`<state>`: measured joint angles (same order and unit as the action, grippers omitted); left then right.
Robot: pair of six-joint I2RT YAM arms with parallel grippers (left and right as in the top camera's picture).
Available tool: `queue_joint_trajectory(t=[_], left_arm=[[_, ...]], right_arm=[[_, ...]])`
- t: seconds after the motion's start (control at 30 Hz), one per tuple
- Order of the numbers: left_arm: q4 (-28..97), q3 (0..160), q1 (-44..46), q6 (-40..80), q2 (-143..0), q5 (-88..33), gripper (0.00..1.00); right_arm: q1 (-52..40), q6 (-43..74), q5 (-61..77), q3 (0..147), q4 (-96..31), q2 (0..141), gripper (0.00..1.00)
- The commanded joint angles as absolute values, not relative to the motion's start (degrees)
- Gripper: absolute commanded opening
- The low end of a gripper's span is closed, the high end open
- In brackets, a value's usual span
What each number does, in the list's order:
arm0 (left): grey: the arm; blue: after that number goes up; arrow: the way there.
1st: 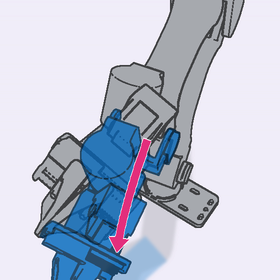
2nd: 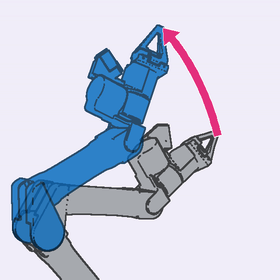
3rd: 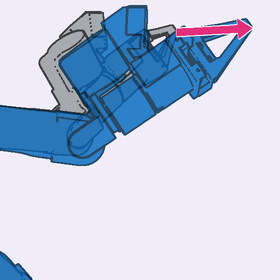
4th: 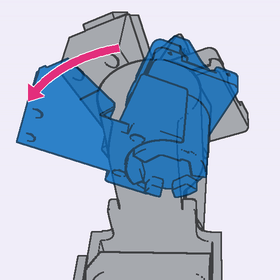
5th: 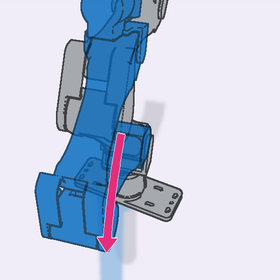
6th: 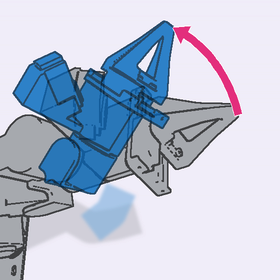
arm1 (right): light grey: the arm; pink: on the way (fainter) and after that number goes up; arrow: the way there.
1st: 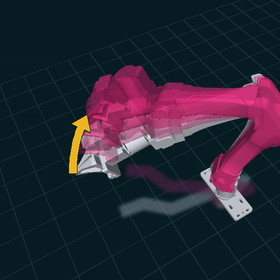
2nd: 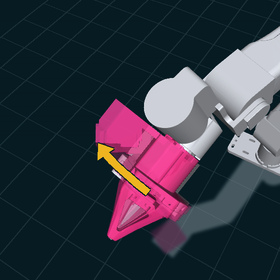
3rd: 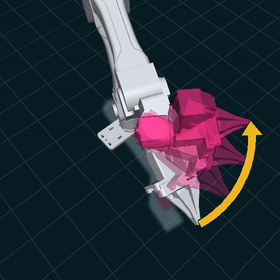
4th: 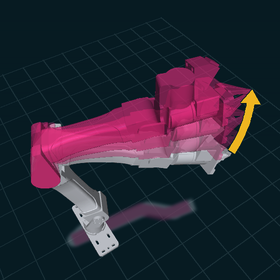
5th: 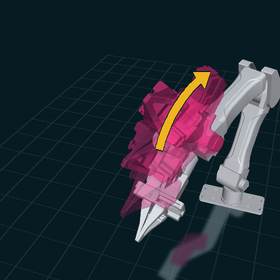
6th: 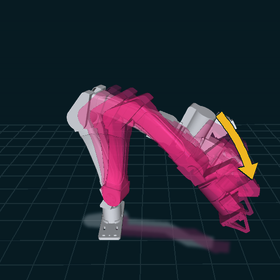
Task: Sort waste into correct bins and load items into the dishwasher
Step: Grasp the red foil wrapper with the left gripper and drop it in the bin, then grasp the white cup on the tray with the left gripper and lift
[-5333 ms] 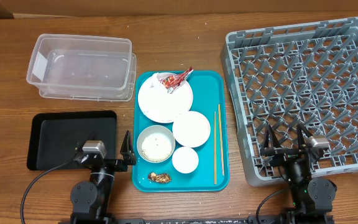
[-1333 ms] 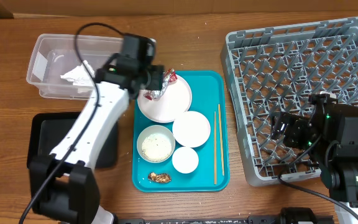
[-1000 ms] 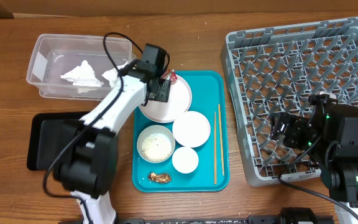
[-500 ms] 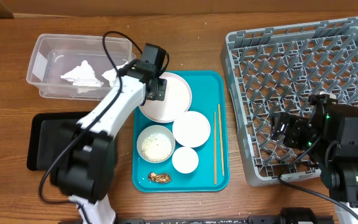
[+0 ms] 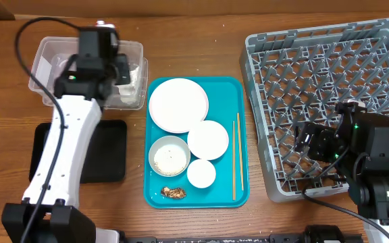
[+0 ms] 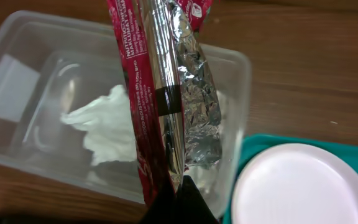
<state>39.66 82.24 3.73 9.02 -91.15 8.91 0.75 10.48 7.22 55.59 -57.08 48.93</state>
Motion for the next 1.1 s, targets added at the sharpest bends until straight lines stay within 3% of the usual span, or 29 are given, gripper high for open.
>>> queue_joint_trajectory(t=[0.0, 0.07, 0.2, 0.27, 0.63, 0.87, 1.07], left_arm=[[39.83, 82.65, 0.71, 10.52, -93.08, 9.15, 0.06], [40.1, 82.65, -0.25, 10.55, -94.21, 8.95, 0.11], [42.17, 82.65, -0.45, 10.52, -95.57, 7.31, 0.5], [44.6, 82.67, 0.16, 10.55, -95.15, 3.27, 0.58], [56.16, 82.67, 9.72, 11.16, -89.01, -8.08, 0.63], [68.77, 82.52, 20.32, 11.18, -92.29, -12.47, 0.61], [72.27, 82.06, 29.93, 11.16, -97.01, -12.53, 0.61]], right_arm=[[0.99, 10.28, 6.94, 57.34, -56.99, 48.62, 1.0], [0.99, 10.28, 6.92, 57.34, -56.99, 48.62, 1.0], [0.99, 10.26, 6.92, 57.34, -57.23, 48.62, 1.0], [0.99, 10.26, 6.92, 57.34, -57.25, 48.62, 1.0], [0.99, 10.28, 6.92, 57.34, -57.25, 48.62, 1.0], [0.99, 10.28, 6.92, 57.34, -57.23, 48.62, 1.0], [0.99, 10.28, 6.94, 57.34, -57.23, 48.62, 1.0]])
